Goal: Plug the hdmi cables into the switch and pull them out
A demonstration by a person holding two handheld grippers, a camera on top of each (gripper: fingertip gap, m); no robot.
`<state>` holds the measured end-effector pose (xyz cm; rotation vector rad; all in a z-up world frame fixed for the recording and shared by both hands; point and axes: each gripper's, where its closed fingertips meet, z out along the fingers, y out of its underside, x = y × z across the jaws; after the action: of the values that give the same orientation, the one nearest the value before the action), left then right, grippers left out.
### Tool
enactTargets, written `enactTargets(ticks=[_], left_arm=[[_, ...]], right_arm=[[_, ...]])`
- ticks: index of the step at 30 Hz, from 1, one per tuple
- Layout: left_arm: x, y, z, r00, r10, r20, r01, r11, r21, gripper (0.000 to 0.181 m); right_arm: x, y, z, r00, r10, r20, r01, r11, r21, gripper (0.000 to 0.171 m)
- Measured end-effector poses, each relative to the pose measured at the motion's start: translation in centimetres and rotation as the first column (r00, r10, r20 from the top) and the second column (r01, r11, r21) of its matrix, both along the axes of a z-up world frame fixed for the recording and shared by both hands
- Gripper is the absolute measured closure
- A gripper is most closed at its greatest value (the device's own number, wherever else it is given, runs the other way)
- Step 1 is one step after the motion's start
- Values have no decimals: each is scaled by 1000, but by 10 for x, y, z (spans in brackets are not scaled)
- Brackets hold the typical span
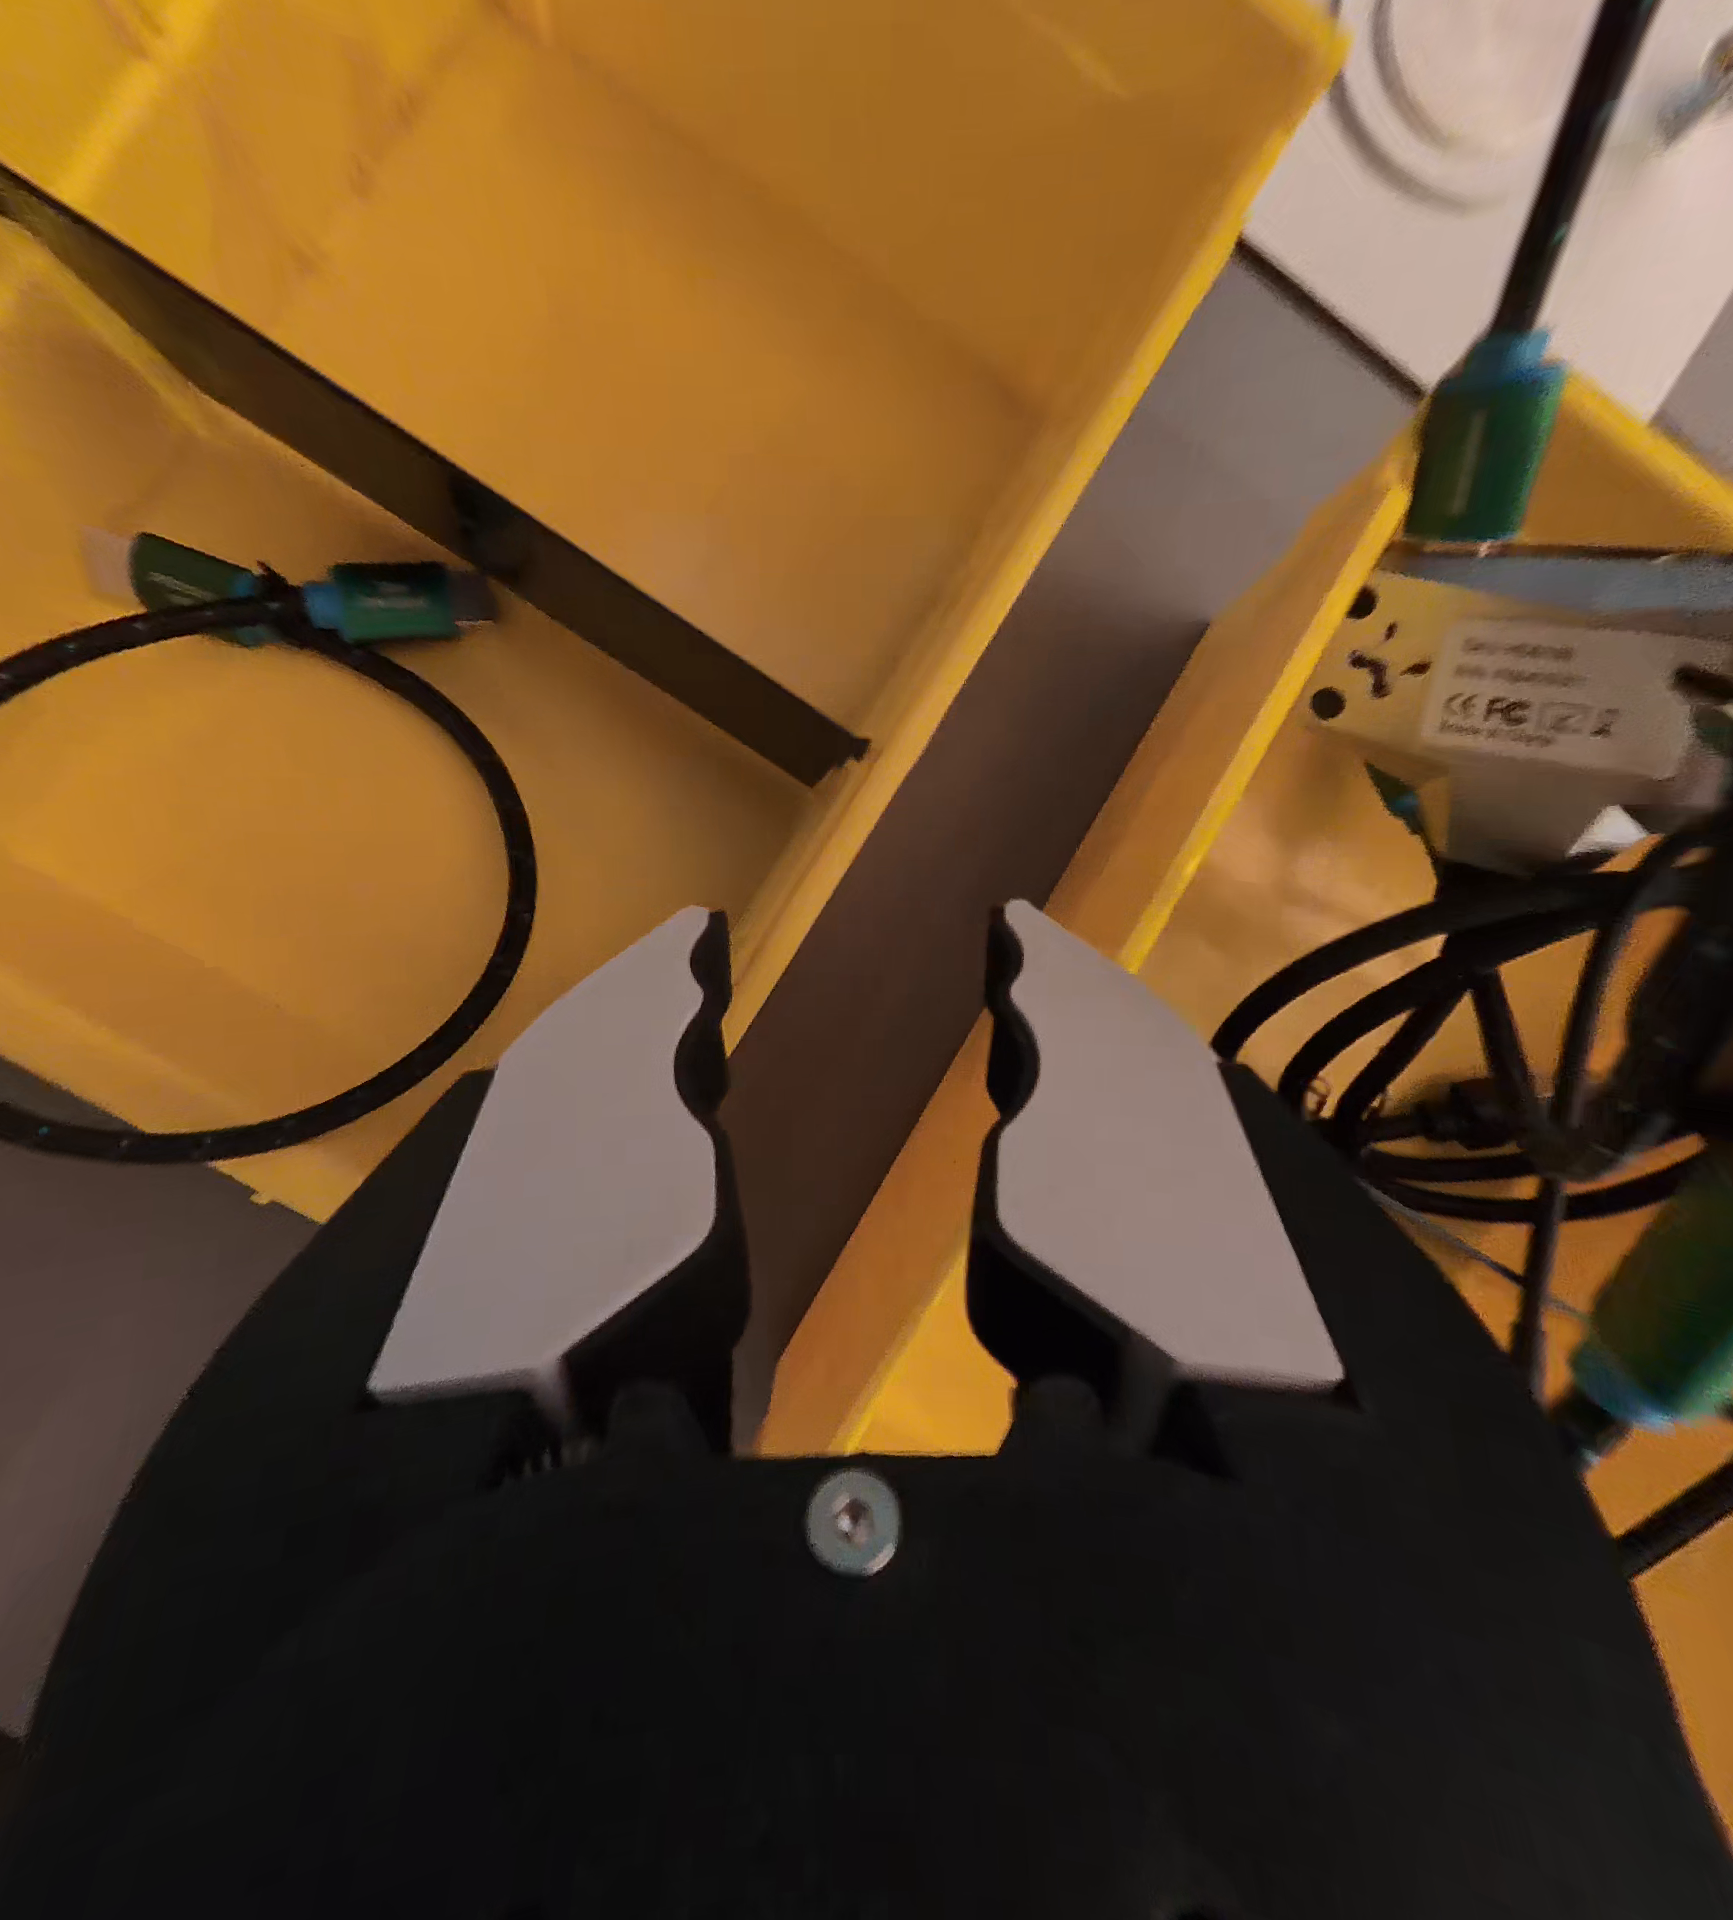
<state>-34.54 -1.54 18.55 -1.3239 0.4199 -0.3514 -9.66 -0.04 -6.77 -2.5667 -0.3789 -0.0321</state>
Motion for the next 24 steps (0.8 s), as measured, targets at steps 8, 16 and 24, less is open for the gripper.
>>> enactTargets(ticks=[8,16,24], left_arm=[[2,9,2,999,27,-17,-26,998,49,131],[11,20,-9,999,22,-50,-23,1000,-12,131],[2,38,-11,983,151,-100,-146,987,61,137]], right_arm=[[-4,23,-8,988,-106,-112,94,990,-109,134],[-19,8,-17,982,-149,-116,121,969,-217,137],[-22,7,-49,974,-204,-94,173,949,-262,146]])
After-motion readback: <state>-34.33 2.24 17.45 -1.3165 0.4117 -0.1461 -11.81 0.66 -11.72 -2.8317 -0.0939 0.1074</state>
